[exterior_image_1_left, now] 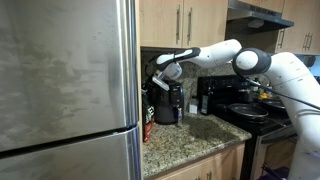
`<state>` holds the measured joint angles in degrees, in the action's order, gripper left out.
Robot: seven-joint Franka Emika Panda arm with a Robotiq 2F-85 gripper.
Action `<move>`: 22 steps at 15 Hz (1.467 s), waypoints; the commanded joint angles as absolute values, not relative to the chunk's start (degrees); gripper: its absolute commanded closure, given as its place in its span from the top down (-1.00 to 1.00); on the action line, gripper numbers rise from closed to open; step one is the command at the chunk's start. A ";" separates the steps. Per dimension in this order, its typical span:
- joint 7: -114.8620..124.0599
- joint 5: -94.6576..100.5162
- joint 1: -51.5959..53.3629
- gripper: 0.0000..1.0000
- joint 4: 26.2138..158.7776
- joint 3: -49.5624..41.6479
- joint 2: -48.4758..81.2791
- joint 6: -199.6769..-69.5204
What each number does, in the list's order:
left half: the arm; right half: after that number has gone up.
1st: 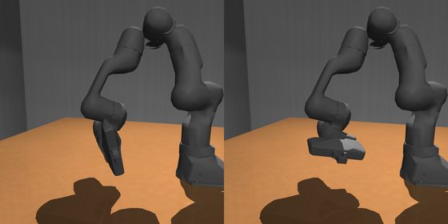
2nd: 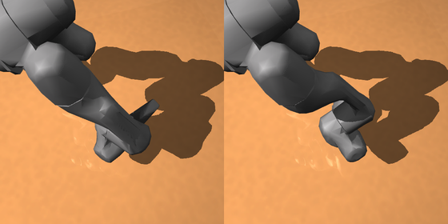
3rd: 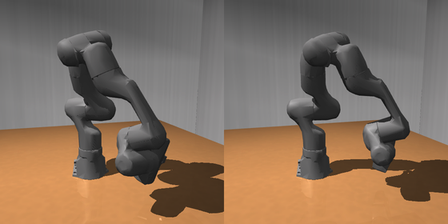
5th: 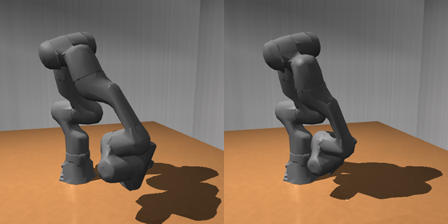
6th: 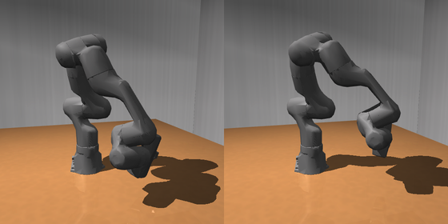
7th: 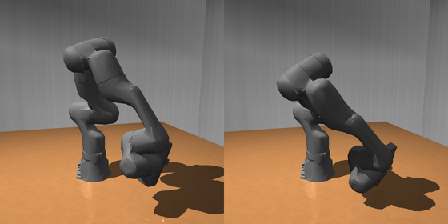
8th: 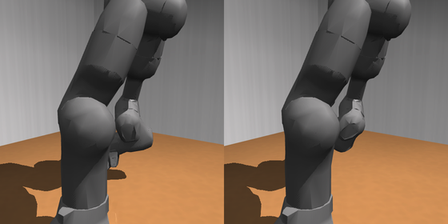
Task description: Put the Whey protein bag away to the side of the counter
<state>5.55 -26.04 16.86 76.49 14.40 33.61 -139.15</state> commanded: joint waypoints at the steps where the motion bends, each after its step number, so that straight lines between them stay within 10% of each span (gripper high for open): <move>1: 1.71 -24.47 16.48 -0.99 69.60 15.93 38.85 -147.21; 6: -1.93 -25.35 17.03 -0.99 70.60 15.56 40.08 -154.32; 7: -0.99 -25.25 17.19 -0.47 72.11 15.37 39.01 -153.92; 17: 29.25 -19.22 21.41 0.80 93.35 7.55 16.49 -141.67; 22: 34.97 -23.78 17.41 1.00 106.25 9.30 1.97 -125.98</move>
